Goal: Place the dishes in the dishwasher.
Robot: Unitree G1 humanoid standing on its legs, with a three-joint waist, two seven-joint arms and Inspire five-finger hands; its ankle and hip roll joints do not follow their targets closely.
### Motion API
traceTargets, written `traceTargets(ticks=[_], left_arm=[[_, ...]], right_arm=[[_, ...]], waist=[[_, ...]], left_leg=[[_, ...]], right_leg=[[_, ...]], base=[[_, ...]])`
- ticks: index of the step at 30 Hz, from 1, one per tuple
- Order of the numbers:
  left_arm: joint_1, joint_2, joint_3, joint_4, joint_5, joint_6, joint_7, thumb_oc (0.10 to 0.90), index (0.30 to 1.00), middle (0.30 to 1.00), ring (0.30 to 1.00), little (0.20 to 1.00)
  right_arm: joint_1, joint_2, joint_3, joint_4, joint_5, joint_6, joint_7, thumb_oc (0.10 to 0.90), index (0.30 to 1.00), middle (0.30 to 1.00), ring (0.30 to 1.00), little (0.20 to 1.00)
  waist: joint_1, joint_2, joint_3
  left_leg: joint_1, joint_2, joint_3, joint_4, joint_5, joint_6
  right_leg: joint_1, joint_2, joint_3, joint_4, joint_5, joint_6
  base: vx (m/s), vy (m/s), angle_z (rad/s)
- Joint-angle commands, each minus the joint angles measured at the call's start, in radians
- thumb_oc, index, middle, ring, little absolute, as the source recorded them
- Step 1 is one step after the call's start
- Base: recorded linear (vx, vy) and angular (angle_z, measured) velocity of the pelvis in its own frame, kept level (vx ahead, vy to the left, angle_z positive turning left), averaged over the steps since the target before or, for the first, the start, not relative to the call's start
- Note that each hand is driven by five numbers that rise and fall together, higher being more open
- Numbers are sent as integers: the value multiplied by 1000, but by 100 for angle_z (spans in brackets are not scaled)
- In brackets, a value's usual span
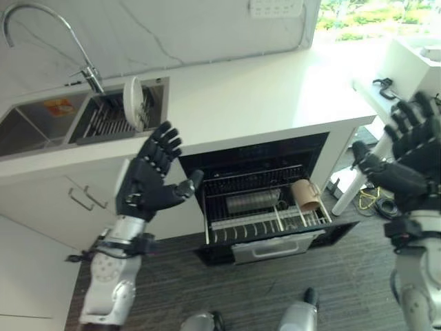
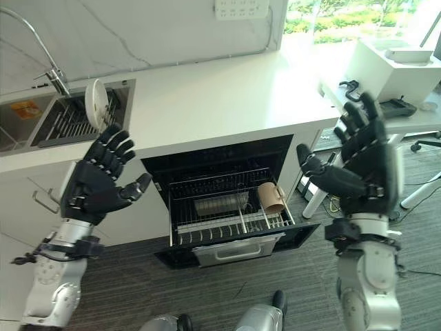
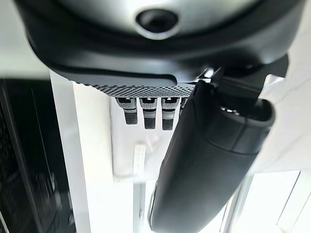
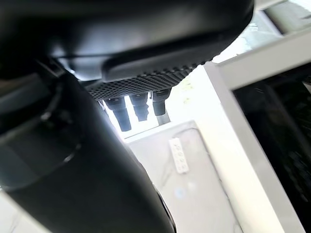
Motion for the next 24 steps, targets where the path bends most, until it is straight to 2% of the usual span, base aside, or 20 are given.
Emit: traceTargets(ticks=[1,2,3,4,6,8,9,14,18,19,20,21,22,23,24], left_arm=[[-46,33,57,-210,-59,-110,-19,800,900,900,900,900],[-49,28,50,-209,-63,-109,-15,800,900,900,900,900],[-55,20,37,-209,-67,-107,-11,800,900,900,900,900],[-57,15,28,-208,-64,-109,-8,800,900,900,900,900],[-88,-13,-16,-213,-42,-100,-1,800,900,900,900,900],[-104,-31,-33,-213,-31,-92,-2,800,900,900,900,900],[-106,-42,-37,-201,-43,-92,-23,800,900,900,900,900],[-90,-55,-43,-201,-39,-94,-39,800,900,900,900,900],[-83,-52,-43,-203,-64,-87,-18,800,900,900,900,900],[-78,-53,-39,-207,-80,-83,-24,800,900,900,900,900],[-75,-56,-38,-211,-95,-80,-33,800,900,900,900,900],[-74,-63,-41,-215,-108,-77,-47,800,900,900,900,900],[-74,-65,-43,-216,-110,-75,-53,800,900,900,900,900],[-74,-70,-48,-221,-122,-68,-66,800,900,900,900,900],[-74,-72,-51,-222,-146,-61,-72,800,900,900,900,900]], right_arm=[[-164,-87,-38,-56,-39,-146,-16,800,900,900,900,900],[-162,-87,-32,-56,-44,-151,-23,800,900,900,900,900],[-155,-89,-30,-61,-49,-156,-32,800,900,900,900,900],[-146,-96,-33,-64,-51,-154,-36,800,900,900,900,900],[-119,-123,-57,-59,-61,-170,-51,800,900,900,900,900],[-107,-127,-74,-53,-38,-184,-50,800,900,900,900,900],[-75,-122,-100,-43,-2,-214,-31,800,900,900,900,900],[-56,-110,-113,-29,21,-218,-4,800,900,900,900,900],[-83,-115,-85,-21,11,-198,1,800,900,900,900,900],[-86,-120,-84,-20,8,-192,2,800,900,900,900,900],[-86,-124,-84,-20,8,-192,-1,800,900,900,900,900],[-84,-128,-90,-19,10,-191,-10,800,900,900,900,900],[-84,-128,-93,-16,10,-190,-14,800,900,900,900,900],[-84,-128,-103,-13,14,-181,-23,800,900,900,900,900],[-93,-131,-109,-9,8,-169,-25,800,900,900,900,900]], waist=[[10,39,-26],[7,42,-27],[-1,43,-31],[-6,42,-34],[-37,23,-48],[-50,12,-60],[-66,7,-67],[-60,6,-87],[-39,1,-96],[-34,-10,-94],[-28,-22,-89],[-21,-39,-75],[-19,-42,-67],[-25,-51,-51],[-34,-51,-45]], left_leg=[[136,63,-45,-136,-35,-91],[135,58,-51,-136,-38,-82],[131,47,-66,-136,-39,-66],[127,39,-77,-136,-39,-59],[106,-19,-145,-136,-35,-37],[89,-49,-173,-136,-26,-33],[85,-68,-188,-136,-28,-28],[69,-75,-195,-136,-20,-37],[83,-84,-167,-136,-7,-52],[99,-90,-137,-136,-3,-57],[109,-94,-114,-136,16,-66],[106,-89,-75,-123,95,-98],[89,-71,-55,-92,121,-113],[46,0,-1,-35,165,-140],[28,47,39,-38,178,-145]], right_leg=[[180,153,-62,95,-394,111],[189,182,-56,95,-411,102],[202,255,-40,95,-452,84],[208,296,-29,96,-479,74],[210,440,71,95,-556,41],[190,480,109,95,-571,25],[170,486,132,95,-575,23],[160,478,158,95,-627,15],[163,463,155,95,-646,3],[165,446,145,95,-648,-3],[169,429,141,95,-649,-8],[179,404,130,95,-651,-19],[184,397,120,95,-652,-23],[191,378,97,95,-649,-25],[191,366,88,95,-650,-23]], base=[[-43,302,-32],[-32,305,-11],[-18,190,6],[-16,179,19],[-11,89,34],[-10,-11,111],[26,-56,131],[24,-108,15],[78,-109,1],[67,-109,-5],[61,-146,1],[32,-114,8],[12,-111,26],[21,-12,43],[36,47,62]])
